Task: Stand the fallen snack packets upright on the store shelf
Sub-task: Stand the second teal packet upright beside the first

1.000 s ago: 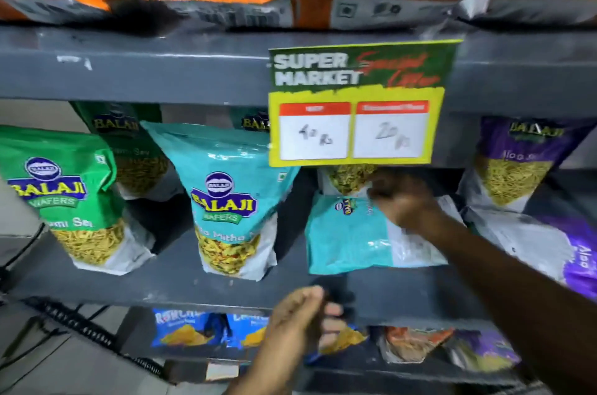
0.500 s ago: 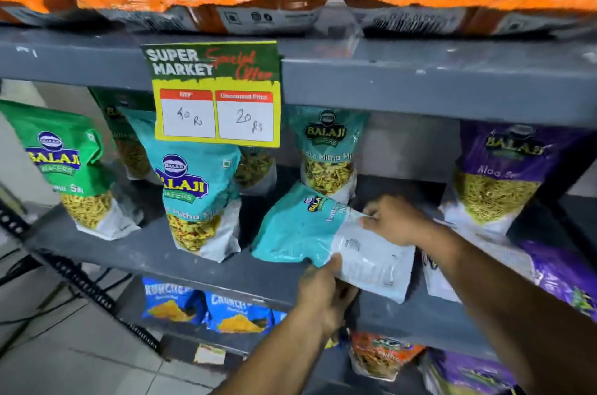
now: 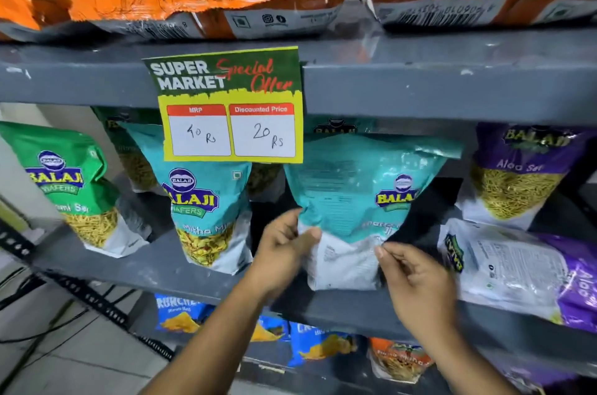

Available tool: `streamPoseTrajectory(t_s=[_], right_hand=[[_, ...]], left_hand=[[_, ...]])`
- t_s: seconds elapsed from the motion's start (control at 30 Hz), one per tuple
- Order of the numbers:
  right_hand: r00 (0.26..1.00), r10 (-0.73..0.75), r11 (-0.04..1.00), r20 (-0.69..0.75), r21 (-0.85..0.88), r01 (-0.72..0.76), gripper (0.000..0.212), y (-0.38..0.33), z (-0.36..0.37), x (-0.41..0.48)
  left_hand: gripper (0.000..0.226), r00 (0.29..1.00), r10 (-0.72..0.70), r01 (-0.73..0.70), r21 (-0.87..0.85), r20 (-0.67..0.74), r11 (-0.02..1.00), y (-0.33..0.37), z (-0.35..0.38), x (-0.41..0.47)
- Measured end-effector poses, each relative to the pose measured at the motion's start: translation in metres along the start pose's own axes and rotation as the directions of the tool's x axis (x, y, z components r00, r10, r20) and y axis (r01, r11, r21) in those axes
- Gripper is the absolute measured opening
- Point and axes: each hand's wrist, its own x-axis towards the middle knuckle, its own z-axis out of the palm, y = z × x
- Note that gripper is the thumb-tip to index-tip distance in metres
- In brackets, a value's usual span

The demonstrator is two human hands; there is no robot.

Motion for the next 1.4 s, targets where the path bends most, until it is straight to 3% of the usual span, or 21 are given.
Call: streamPoseTrajectory(t_s=[0.17,0.33,0.43,0.5,0.63,0.7,0.77,0.83,0.87,0.97,1.03,1.1,1.17,1.23,1.3,1.4], right_hand=[[0.997,-0.046,0.992,-0.059,-0.12,0.039,0.004,0.004,0.024,-0.014],[0.998,0.011,0.998,-0.057,-0.057,-0.015,0.012,0.008,0.026,-0.019],[0.996,0.059,0.998,-0.063,-0.007,-0.059,0.024,0.008,0.029,-0.04],[1.0,0.03,0.998,0.004,-0.051,-0.029,0.03,0.003,0.034,-0.058],[0.96,0.066,0.991,0.273,-0.134,-0.03,0.093,0.012,0.043,-0.071],[0.932,0.041,0.987,0.359,-0.158,0.018,0.108,0.015,0.046,-0.065],[0.933,0.101,0.993,0.344,-0.098,-0.071,0.099,0.004,0.048,-0.054],[0.966,0.11,0.992,0.236,-0.078,-0.095,0.072,0.005,0.051,-0.04],[0.968,0.125,0.989,0.22,-0.101,-0.105,0.063,0.007,0.051,-0.032],[0.903,0.238,0.97,0.359,-0.135,-0.202,0.068,0.029,0.047,-0.01],[0.849,0.24,0.971,0.471,-0.102,-0.218,0.056,0.037,0.04,0.007],[0.737,0.2,0.976,0.645,-0.064,-0.209,0.028,0.032,0.032,0.026],[0.65,0.172,0.971,0.74,-0.019,-0.237,0.036,0.031,0.028,0.045],[0.58,0.178,0.967,0.795,-0.031,-0.254,0.052,0.033,0.027,0.058],[0.529,0.186,0.965,0.828,-0.053,-0.257,0.056,0.032,0.028,0.064],[0.519,0.204,0.946,0.83,-0.031,-0.323,0.064,0.035,0.03,0.062]], left_hand=[[0.075,0.99,-0.126,0.129,-0.048,0.063,0.991,-0.022,-0.023,0.013],[0.078,0.984,-0.131,0.14,-0.068,0.121,0.988,-0.022,-0.03,0.017],[0.055,0.986,-0.051,0.068,-0.107,0.157,0.992,-0.016,-0.025,0.013],[0.045,0.997,0.007,-0.003,-0.056,0.08,0.998,-0.01,-0.017,0.009],[0.034,0.974,0.069,-0.036,0.151,-0.217,0.988,-0.008,0.007,-0.013],[0.031,0.952,0.151,-0.069,0.293,-0.267,0.953,-0.007,0.024,-0.04],[0.031,0.975,0.176,-0.12,0.349,-0.136,0.929,-0.001,0.037,-0.066],[0.027,0.989,0.15,-0.149,0.288,0.021,0.946,0.008,0.037,-0.076],[0.025,0.983,0.18,-0.18,0.265,0.027,0.947,0.012,0.031,-0.074],[0.021,0.946,0.294,-0.248,0.282,-0.136,0.927,0.011,-0.002,-0.056],[0.044,0.964,0.203,-0.142,0.317,-0.17,0.938,-0.001,-0.028,-0.042],[0.081,0.997,0.054,-0.029,0.368,-0.058,0.929,-0.014,-0.046,-0.031],[0.098,0.996,-0.029,0.0,0.337,0.082,0.942,-0.026,-0.051,-0.025],[0.09,0.993,-0.04,0.006,0.292,0.11,0.956,-0.033,-0.044,-0.023],[0.079,0.999,-0.024,0.017,0.294,0.021,0.956,-0.039,-0.038,-0.021],[0.073,1.0,-0.019,0.025,0.303,-0.024,0.953,-0.046,-0.037,-0.02]])
